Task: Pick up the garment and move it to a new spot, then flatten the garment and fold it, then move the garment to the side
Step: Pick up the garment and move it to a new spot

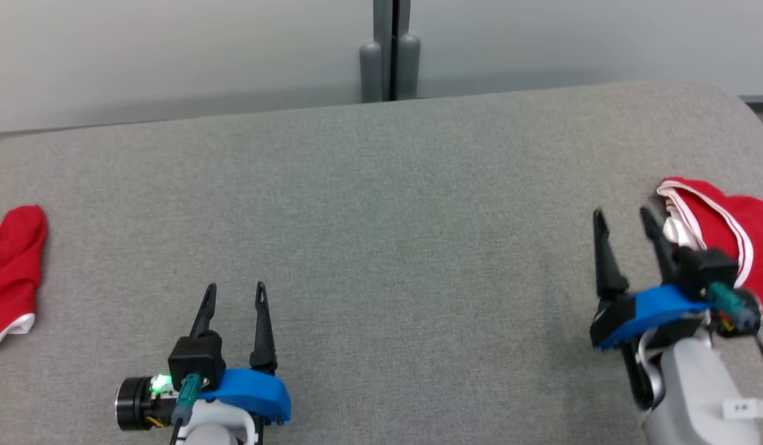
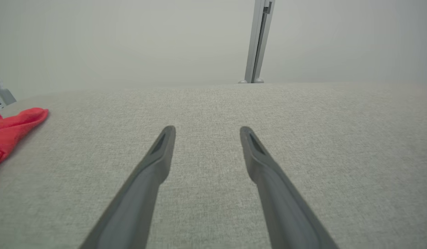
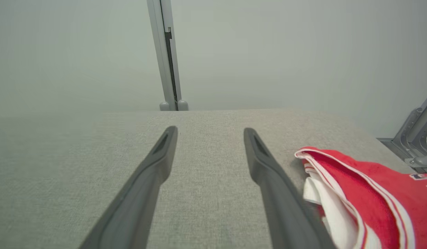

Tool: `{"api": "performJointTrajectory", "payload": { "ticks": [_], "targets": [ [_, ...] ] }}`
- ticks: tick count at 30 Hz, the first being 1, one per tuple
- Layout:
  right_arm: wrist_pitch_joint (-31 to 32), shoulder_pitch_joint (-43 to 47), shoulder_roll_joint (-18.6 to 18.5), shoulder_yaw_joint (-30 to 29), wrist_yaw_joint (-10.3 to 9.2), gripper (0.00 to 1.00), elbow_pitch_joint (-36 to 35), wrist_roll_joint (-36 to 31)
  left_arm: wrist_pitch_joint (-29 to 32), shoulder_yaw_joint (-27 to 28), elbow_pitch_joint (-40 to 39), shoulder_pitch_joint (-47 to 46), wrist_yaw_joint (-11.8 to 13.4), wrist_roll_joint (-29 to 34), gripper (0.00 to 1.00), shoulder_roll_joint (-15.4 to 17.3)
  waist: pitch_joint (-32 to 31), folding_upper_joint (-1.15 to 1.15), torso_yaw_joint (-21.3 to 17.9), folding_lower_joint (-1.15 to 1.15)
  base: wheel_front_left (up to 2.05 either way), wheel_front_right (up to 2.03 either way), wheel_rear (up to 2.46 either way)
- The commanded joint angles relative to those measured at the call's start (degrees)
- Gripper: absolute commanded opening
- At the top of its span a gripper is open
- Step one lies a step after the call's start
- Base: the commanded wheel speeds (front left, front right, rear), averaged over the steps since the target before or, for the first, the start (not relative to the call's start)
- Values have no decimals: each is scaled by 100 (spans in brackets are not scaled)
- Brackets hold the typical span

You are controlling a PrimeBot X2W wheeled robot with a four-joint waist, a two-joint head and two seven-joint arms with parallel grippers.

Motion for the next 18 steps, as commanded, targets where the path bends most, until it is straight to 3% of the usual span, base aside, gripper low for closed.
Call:
{"api": "performJointTrajectory", "payload": {
  "ticks": [1,18],
  "targets": [
    [-23,229,47,77,0,100,42,2,-14,58,-11,91,40,-15,100,-3,-109,1,11,1,0,0,0],
    [-23,1014,64,525,0,100,131,352,-14,632,-24,717,-25,-53,100,-3,-974,1,71,1,0,0,0]
  ]
}}
